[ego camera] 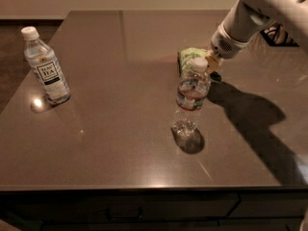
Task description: Move green jalapeno chip bag near water bottle
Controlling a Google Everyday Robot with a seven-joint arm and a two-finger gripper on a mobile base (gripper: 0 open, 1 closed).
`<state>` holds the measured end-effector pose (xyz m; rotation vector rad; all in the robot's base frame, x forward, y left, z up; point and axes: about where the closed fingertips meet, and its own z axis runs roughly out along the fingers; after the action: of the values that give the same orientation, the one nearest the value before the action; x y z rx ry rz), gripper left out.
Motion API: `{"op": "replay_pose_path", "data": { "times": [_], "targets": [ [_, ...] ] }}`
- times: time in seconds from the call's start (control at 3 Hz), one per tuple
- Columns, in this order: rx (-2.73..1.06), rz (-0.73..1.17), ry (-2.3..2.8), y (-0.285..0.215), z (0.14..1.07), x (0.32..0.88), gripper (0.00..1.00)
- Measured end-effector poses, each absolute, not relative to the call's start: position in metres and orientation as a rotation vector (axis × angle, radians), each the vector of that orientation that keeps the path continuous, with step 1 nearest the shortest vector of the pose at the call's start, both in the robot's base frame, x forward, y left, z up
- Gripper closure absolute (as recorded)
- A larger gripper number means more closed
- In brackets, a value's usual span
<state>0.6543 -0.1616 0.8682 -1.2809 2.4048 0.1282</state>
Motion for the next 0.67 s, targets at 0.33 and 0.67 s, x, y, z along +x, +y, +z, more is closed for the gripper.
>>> {"op": "replay_pose_path", "data": {
  "times": [0.33, 0.67],
  "targets": [
    [-1.457, 0.172, 2.304, -0.169, 0.883, 0.615, 1.00],
    [-1.561, 0.209, 2.249, -0.176, 0.883, 0.595, 1.00]
  ]
}}
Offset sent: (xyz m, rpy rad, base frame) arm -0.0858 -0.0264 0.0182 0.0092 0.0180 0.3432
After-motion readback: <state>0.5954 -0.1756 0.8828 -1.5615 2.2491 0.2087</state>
